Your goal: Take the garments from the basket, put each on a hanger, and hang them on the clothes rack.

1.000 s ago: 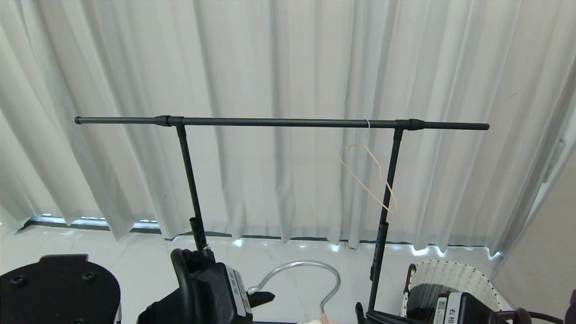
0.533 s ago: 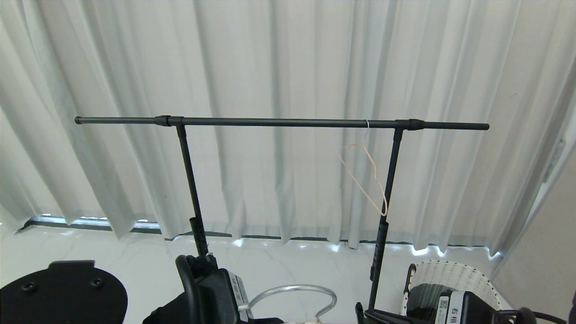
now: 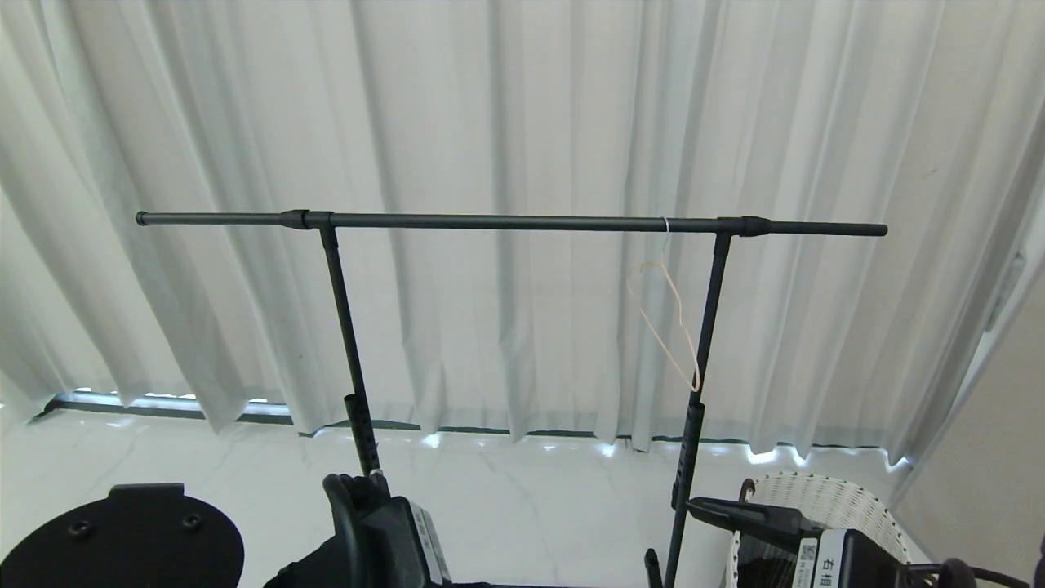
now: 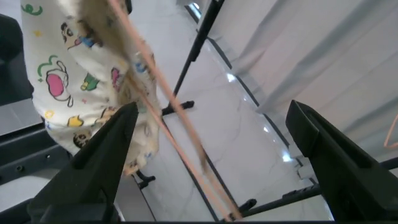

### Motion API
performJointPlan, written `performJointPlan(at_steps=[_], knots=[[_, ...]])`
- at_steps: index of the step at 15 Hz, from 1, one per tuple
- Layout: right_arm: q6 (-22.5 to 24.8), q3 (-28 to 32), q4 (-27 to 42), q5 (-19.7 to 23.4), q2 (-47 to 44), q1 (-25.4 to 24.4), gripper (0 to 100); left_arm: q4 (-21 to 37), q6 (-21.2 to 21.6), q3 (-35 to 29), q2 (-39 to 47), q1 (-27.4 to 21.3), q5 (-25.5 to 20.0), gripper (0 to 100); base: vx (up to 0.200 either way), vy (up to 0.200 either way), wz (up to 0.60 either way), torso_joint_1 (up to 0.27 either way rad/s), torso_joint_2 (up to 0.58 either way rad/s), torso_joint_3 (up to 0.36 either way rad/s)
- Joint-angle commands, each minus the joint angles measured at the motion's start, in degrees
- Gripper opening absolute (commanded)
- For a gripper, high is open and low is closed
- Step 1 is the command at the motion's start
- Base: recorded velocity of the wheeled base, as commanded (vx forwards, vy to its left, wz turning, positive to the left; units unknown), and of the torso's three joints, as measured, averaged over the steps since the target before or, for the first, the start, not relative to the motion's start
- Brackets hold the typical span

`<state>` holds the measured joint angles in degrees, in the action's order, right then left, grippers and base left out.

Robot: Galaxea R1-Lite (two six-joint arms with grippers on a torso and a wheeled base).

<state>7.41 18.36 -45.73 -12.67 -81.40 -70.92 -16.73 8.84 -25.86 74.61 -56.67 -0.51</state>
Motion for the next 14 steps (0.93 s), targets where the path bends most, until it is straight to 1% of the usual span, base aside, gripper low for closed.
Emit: performJointPlan(at_steps=[1,3,4,5,6,7,8,9,10,11,12,14], knots=[[0.0,-0.3,0.0,0.0,-0.3,0.1,100,-0.1,-0.3,0.5,0.1,2.9,2.0,0,0.000,0.000,0.00,0.000,0.00,0.000],[-0.3,-0.8,0.0,0.0,-0.6,0.1,100,-0.1,-0.6,0.4,0.2,5.8,5.6,0,0.000,0.000,0.00,0.000,0.00,0.000],[-0.5,-1.0,0.0,0.1,-1.2,0.1,100,-0.1,-1.0,-0.1,0.0,7.2,6.0,0,0.000,0.000,0.00,0.000,0.00,0.000],[-1.4,-0.9,0.0,0.1,-1.7,0.1,100,-1.2,-2.9,-1.3,0.0,7.7,6.0,0,0.000,0.000,0.00,0.000,0.00,0.000],[-4.6,-0.1,0.0,0.1,-3.0,0.1,100,-3.0,-6.7,-3.0,0.2,7.8,6.2,0,0.000,0.000,0.00,0.000,0.00,0.000],[-9.2,1.9,0.0,0.0,-4.7,0.1,100,-3.9,-9.6,-4.6,0.3,7.8,7.1,0,0.000,0.000,0.00,0.000,0.00,0.000],[-12.0,3.0,0.0,-0.2,-6.1,0.1,100,-3.9,-10.3,-5.3,0.3,7.8,8.2,0,0.000,0.000,0.00,0.000,0.00,0.000],[-18.6,6.3,0.2,-0.5,-9.2,0.1,100,-4.1,-10.5,-5.8,0.0,7.7,10.5,0,0.000,0.000,0.00,0.000,0.00,0.000],[-21.0,7.4,0.4,-0.5,-10.4,0.1,100,-4.3,-10.5,-5.8,-0.1,7.8,11.0,0,0.000,0.000,0.00,0.000,0.00,0.000],[-26.9,9.7,1.2,-0.6,-13.0,0.3,100,-5.3,-10.5,-5.7,-0.5,7.8,11.1,0,0.000,0.000,0.00,0.000,0.00,0.000],[-29.9,10.5,1.9,-0.6,-14.0,0.3,100,-6.1,-10.5,-5.7,-0.6,7.8,11.1,0,0.000,0.000,0.00,0.000,0.00,0.000],[-35.4,11.7,2.7,-1.6,-15.6,2.5,100,-7.3,-10.4,-5.8,-1.0,7.7,11.1,0,0.000,0.000,0.00,0.000,0.00,0.000]])
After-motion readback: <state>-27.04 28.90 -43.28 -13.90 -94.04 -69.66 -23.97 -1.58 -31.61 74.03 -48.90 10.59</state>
